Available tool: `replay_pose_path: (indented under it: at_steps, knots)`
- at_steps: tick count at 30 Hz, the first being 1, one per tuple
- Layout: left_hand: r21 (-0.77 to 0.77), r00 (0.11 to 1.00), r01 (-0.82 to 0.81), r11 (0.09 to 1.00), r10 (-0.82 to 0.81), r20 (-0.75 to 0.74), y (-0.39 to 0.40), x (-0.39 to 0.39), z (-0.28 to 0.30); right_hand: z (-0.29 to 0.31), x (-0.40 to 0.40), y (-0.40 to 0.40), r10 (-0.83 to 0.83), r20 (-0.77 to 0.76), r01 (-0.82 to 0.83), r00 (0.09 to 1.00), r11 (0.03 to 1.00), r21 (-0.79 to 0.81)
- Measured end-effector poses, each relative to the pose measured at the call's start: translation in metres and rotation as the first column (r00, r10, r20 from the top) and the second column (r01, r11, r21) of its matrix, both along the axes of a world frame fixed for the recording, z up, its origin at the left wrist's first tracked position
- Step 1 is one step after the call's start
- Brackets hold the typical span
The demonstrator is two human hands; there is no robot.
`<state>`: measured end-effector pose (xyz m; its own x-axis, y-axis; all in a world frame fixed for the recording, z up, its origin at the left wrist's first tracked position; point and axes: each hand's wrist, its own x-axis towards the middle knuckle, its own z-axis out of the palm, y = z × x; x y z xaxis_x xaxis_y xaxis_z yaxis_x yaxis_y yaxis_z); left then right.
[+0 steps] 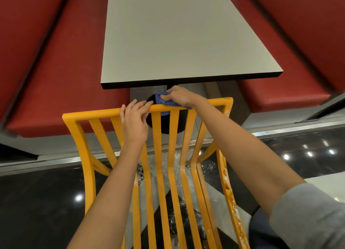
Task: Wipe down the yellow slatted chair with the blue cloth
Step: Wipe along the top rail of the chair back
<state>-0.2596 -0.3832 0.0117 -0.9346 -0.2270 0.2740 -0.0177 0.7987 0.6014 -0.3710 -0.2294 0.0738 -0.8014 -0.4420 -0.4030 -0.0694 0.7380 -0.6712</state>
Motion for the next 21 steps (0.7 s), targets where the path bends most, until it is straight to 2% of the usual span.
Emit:
replay_pose_path:
  at_steps: [3, 7, 15, 19, 21]
  knots:
    - [0.021, 1.000, -0.004, 1.000, 0.004, 0.003, 0.001, 0.001, 0.001, 0.000, -0.005, 0.008, -0.049, -0.005, 0.049, 0.999, 0.999, 0.020]
    - [0.027, 1.000, -0.023, 0.999, 0.023, 0.007, 0.004, 0.000, 0.001, 0.000, 0.002, -0.017, 0.062, -0.045, -0.057, 0.997, 0.994, 0.096]
    - [0.012, 1.000, 0.005, 1.000, -0.005, -0.011, 0.003, 0.004, 0.002, -0.018, 0.007, -0.001, -0.114, -0.181, 0.096, 0.977, 0.990, -0.102]
    - [0.031, 1.000, 0.008, 0.999, -0.008, -0.008, 0.000, 0.003, 0.002, -0.017, 0.006, 0.000, -0.306, -0.109, 0.257, 0.946, 0.909, -0.327]
    - [0.031, 1.000, 0.003, 1.000, -0.003, -0.010, 0.000, 0.002, 0.002, -0.014, 0.007, 0.001, -0.329, -0.061, 0.279, 0.942, 0.873, -0.400]
